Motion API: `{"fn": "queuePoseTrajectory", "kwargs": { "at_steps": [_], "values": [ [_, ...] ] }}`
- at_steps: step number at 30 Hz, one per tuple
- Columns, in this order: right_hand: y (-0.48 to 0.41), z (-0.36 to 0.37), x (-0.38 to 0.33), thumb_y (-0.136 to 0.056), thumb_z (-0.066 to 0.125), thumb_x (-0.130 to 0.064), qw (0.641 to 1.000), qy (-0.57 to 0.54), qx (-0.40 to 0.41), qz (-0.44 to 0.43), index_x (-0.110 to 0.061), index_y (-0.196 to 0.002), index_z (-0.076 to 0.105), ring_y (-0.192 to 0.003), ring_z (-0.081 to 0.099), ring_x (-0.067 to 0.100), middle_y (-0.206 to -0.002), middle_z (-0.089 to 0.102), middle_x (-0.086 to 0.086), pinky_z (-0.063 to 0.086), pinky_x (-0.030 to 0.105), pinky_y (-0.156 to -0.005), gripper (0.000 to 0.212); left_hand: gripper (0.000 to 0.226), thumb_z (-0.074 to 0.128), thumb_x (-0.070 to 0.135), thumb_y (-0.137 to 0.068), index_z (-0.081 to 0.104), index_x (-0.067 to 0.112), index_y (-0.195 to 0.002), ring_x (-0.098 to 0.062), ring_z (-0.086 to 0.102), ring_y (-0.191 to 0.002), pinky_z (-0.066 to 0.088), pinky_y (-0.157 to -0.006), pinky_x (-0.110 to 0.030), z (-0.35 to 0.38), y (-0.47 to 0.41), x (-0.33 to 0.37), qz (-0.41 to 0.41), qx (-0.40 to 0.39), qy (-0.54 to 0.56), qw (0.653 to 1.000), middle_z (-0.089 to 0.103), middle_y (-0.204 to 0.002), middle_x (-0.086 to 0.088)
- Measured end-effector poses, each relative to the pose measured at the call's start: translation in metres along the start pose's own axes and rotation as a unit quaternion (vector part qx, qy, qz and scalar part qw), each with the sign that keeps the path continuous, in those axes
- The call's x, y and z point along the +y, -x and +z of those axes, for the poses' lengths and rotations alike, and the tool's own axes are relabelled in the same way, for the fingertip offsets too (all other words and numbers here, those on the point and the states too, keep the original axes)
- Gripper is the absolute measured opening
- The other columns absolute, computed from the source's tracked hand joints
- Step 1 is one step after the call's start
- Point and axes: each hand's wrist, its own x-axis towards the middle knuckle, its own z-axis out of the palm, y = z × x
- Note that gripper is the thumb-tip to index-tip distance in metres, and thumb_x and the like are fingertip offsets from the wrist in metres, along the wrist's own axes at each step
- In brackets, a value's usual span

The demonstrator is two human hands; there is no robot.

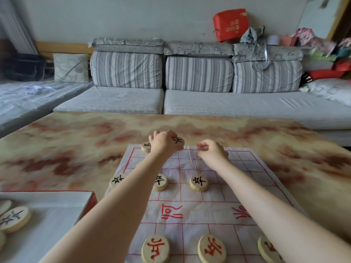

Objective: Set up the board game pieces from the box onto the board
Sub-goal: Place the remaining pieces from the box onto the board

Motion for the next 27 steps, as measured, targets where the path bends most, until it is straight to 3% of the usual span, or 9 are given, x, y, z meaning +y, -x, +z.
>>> {"fn": "queuePoseTrajectory", "kwargs": {
  "at_steps": [7,18,22,27],
  "values": [
    [-0.003,-0.003,-0.001,-0.084,0.055,-0.016,0.999,-0.026,-0.016,-0.039,-0.026,-0.11,0.06,-0.115,0.05,0.018,-0.108,0.065,-0.01,0.036,0.04,-0.103,0.028,0.044,0.064,0.049,-0.076,0.06,0.027,-0.114,-0.023,0.039,-0.114,0.023,-0.092,-0.035,0.021,-0.016,-0.01,0.002,-0.01,-0.057,0.998,0.065,-0.113,-0.001],
    [0.015,0.0,-0.009,-0.082,0.057,-0.014,0.997,-0.056,-0.012,-0.048,-0.025,-0.108,0.062,-0.111,0.055,0.016,-0.107,0.066,-0.009,0.038,0.04,-0.101,0.029,0.061,0.065,0.062,-0.069,0.058,0.028,-0.119,-0.024,0.032,-0.121,0.023,-0.091,-0.036,0.02,-0.003,-0.008,0.02,0.0,-0.071,0.997,0.06,-0.122,0.003],
    [0.034,0.003,-0.018,-0.084,0.055,-0.015,0.997,-0.046,-0.032,-0.056,-0.027,-0.108,0.063,-0.111,0.054,0.015,-0.101,0.063,-0.011,0.038,0.038,-0.102,0.028,0.045,0.065,0.053,-0.075,0.062,0.03,-0.113,-0.023,0.032,-0.12,0.023,-0.091,-0.034,-0.004,0.015,-0.017,0.013,0.016,-0.018,1.0,0.064,-0.116,0.003],
    [0.065,0.012,-0.04,-0.083,0.057,-0.013,0.993,-0.064,-0.069,-0.065,-0.024,-0.108,0.063,-0.108,0.057,0.014,-0.111,0.065,-0.008,0.039,0.039,-0.102,0.028,0.026,0.064,0.042,-0.08,0.066,0.033,-0.103,-0.021,0.038,-0.116,0.021,-0.088,-0.029,-0.055,0.057,-0.045,-0.014,0.045,0.052,0.998,0.067,-0.107,0.008]
  ]
}}
